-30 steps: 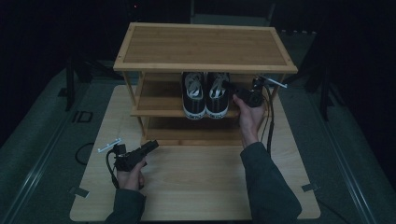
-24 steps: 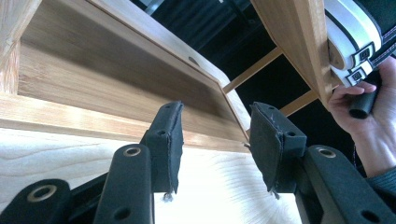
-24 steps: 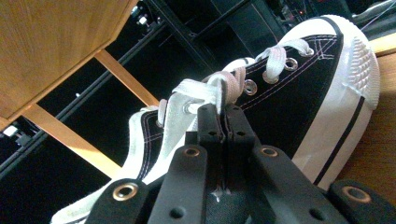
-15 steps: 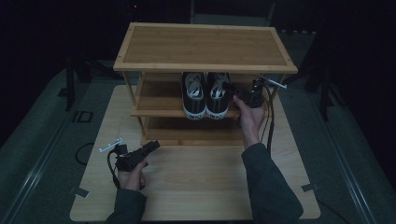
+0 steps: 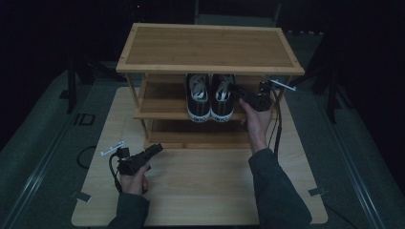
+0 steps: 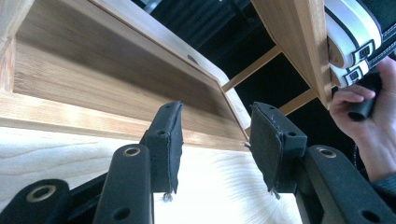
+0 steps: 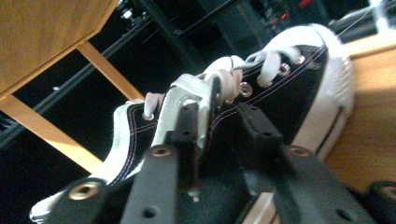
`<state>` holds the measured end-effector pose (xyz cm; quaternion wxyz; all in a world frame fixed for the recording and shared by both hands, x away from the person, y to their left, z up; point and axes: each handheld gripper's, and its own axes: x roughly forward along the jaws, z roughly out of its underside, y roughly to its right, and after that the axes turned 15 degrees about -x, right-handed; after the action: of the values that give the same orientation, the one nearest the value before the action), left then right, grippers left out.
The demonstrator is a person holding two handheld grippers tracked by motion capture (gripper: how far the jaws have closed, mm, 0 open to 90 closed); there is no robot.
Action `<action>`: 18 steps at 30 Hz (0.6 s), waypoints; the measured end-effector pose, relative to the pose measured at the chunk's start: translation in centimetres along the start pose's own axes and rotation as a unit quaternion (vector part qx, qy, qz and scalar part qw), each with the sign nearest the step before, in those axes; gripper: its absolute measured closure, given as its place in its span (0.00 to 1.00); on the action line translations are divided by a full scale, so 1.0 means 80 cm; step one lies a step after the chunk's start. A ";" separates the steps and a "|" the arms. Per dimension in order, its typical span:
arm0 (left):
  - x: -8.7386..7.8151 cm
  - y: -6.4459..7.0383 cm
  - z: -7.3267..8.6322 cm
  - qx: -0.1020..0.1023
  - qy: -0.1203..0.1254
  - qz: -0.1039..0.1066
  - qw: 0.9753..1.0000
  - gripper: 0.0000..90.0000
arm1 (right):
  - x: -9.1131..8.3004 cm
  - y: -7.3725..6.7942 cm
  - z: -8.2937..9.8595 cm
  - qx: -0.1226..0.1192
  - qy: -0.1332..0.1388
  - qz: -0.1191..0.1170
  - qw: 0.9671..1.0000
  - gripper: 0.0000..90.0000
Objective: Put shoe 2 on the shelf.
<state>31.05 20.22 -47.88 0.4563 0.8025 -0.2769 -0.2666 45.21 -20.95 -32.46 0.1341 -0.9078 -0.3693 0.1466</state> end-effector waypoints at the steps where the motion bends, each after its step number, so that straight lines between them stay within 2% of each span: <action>1: 0.000 0.000 0.000 0.000 0.000 -0.001 1.000 0.61 | -0.010 -0.004 -0.001 -0.011 0.003 0.009 1.000 0.71; 5: 0.002 0.000 0.001 0.000 -0.002 -0.003 1.000 0.61 | -0.023 -0.005 0.001 -0.011 0.007 0.015 1.000 0.70; 8: 0.002 0.000 0.002 -0.002 -0.002 -0.003 1.000 0.61 | -0.034 -0.009 0.005 -0.029 0.015 0.019 0.999 0.69; 12: 0.002 -0.001 0.002 -0.002 -0.002 -0.004 1.000 0.61 | -0.042 -0.013 0.011 -0.033 0.022 0.017 0.999 0.69; 18: 0.001 -0.003 0.002 -0.001 -0.002 -0.007 1.000 0.61 | -0.066 -0.021 0.028 -0.047 0.022 0.033 0.998 0.69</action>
<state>31.05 20.18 -48.14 0.4549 0.8035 -0.2716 -0.2714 39.73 -23.27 -33.08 0.0946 -0.9279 -0.3425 0.1130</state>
